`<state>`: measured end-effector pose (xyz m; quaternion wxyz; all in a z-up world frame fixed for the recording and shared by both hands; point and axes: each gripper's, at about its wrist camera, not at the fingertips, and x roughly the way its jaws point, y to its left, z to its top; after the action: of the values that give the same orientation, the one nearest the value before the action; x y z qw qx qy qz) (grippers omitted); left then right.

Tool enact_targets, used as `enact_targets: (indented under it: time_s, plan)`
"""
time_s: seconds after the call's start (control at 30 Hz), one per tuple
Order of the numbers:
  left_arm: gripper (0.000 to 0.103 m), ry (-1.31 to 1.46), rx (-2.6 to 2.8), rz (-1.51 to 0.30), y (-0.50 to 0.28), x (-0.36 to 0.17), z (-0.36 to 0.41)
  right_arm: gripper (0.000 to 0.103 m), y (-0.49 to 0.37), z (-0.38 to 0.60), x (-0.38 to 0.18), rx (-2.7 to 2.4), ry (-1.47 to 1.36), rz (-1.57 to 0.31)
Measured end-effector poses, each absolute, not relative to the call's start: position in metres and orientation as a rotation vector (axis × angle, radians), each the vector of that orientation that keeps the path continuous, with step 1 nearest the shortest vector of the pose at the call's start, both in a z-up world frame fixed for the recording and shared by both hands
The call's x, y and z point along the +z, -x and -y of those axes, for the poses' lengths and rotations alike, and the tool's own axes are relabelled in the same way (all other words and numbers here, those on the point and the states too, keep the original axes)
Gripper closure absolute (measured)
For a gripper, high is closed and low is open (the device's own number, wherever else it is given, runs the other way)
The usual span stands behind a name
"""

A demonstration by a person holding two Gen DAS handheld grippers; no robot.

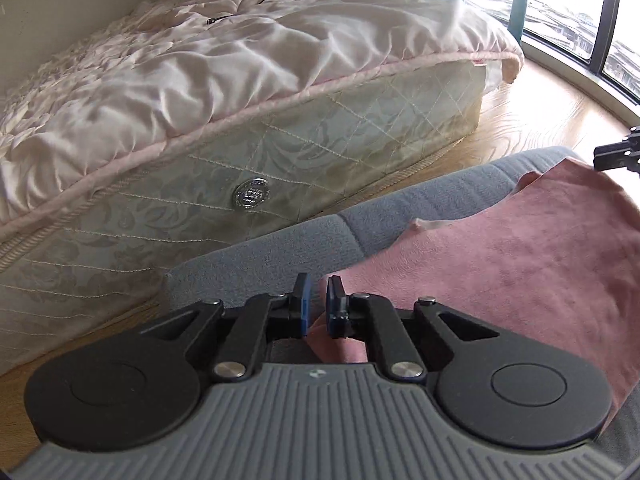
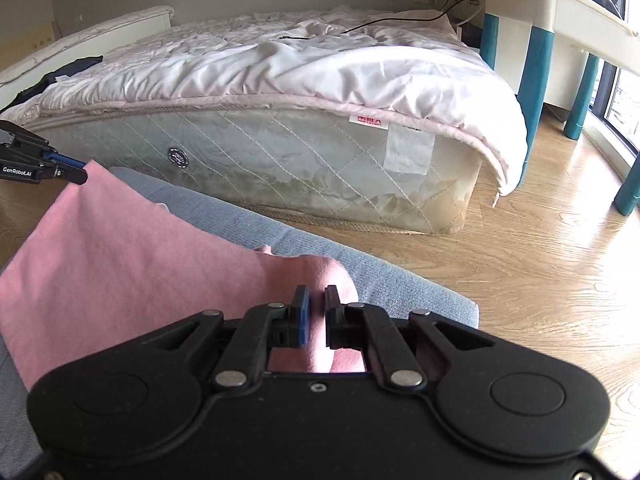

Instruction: Fold clothes

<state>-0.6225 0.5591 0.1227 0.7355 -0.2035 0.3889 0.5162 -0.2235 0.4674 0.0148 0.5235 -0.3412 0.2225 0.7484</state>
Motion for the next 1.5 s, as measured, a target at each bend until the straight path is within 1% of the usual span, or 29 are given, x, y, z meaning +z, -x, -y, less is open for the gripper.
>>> enact_targets:
  time_s: [0.03, 0.1, 0.27, 0.37, 0.5, 0.53, 0.6, 0.73, 0.93, 1.0, 1.07, 1.1, 1.13, 1.17, 1.2, 1.23, 1.33, 1.4, 1.43, 1.47, 1.5]
  plan:
    - [0.093, 0.455, 1.150, -0.858, 0.629, 0.121, -0.559, 0.089, 0.218, -0.468, 0.014, 1.774, 0.803, -0.542]
    - [0.093, 0.470, 1.182, -0.865, 0.643, 0.118, -0.560, 0.075, 0.206, -0.470, 0.014, 1.738, 0.774, -0.561]
    - [0.093, 0.437, 1.184, -0.823, 0.652, 0.125, -0.550, 0.069, 0.191, -0.458, 0.021, 1.729, 0.734, -0.561]
    - [0.092, 0.421, 1.099, -0.777, 0.629, 0.131, -0.546, 0.068, 0.197, -0.452, 0.019, 1.754, 0.738, -0.563]
    - [0.092, 0.482, 0.948, -0.776, 0.579, 0.125, -0.540, 0.067, 0.227, -0.441, 0.015, 1.857, 0.757, -0.535]
    - [0.092, 0.498, 0.913, -0.797, 0.567, 0.118, -0.537, 0.067, 0.235, -0.438, 0.014, 1.888, 0.763, -0.528]
    - [0.092, 0.503, 0.879, -0.860, 0.555, 0.104, -0.528, 0.062, 0.249, -0.434, 0.012, 1.942, 0.785, -0.541]
    - [0.092, 0.505, 0.900, -0.917, 0.574, 0.095, -0.509, 0.061, 0.262, -0.430, -0.002, 1.970, 0.883, -0.546]
    - [0.092, 0.498, 1.003, -1.005, 0.621, 0.096, -0.486, 0.061, 0.225, -0.419, -0.005, 1.890, 0.929, -0.511]
    - [0.092, 0.541, 1.039, -1.008, 0.646, 0.104, -0.476, 0.060, 0.216, -0.412, 0.001, 1.850, 0.937, -0.491]
    - [0.091, 0.668, 1.038, -0.944, 0.667, 0.111, -0.465, 0.059, 0.218, -0.399, 0.011, 1.876, 0.930, -0.500]
    - [0.089, 0.745, 1.033, -0.900, 0.677, 0.114, -0.459, 0.058, 0.220, -0.392, 0.015, 1.890, 0.926, -0.505]
    - [0.083, 0.827, 1.021, -0.843, 0.684, 0.115, -0.453, 0.057, 0.221, -0.386, 0.020, 1.904, 0.922, -0.510]
    - [0.079, 0.918, 1.011, -0.775, 0.691, 0.114, -0.445, 0.054, 0.222, -0.379, 0.025, 1.919, 0.918, -0.515]
    - [0.070, 0.989, 1.004, -0.736, 0.693, 0.111, -0.438, 0.052, 0.228, -0.371, 0.027, 1.951, 0.931, -0.524]
    - [0.067, 1.039, 1.000, -0.715, 0.694, 0.107, -0.431, 0.052, 0.235, -0.362, 0.028, 1.977, 0.951, -0.532]
    - [0.067, 1.112, 0.982, -0.696, 0.691, 0.097, -0.415, 0.051, 0.255, -0.341, 0.026, 2.042, 1.005, -0.561]
    - [0.066, 1.155, 0.965, -0.684, 0.690, 0.093, -0.408, 0.048, 0.267, -0.321, 0.021, 2.066, 1.085, -0.488]
    - [0.065, 1.165, 0.960, -0.680, 0.691, 0.094, -0.405, 0.048, 0.272, -0.310, 0.017, 2.067, 1.137, -0.415]
    - [0.063, 1.166, 0.957, -0.686, 0.691, 0.094, -0.402, 0.047, 0.276, -0.300, 0.014, 2.064, 1.188, -0.339]
    - [0.059, 1.166, 0.954, -0.694, 0.690, 0.094, -0.400, 0.047, 0.281, -0.289, 0.010, 2.059, 1.238, -0.262]
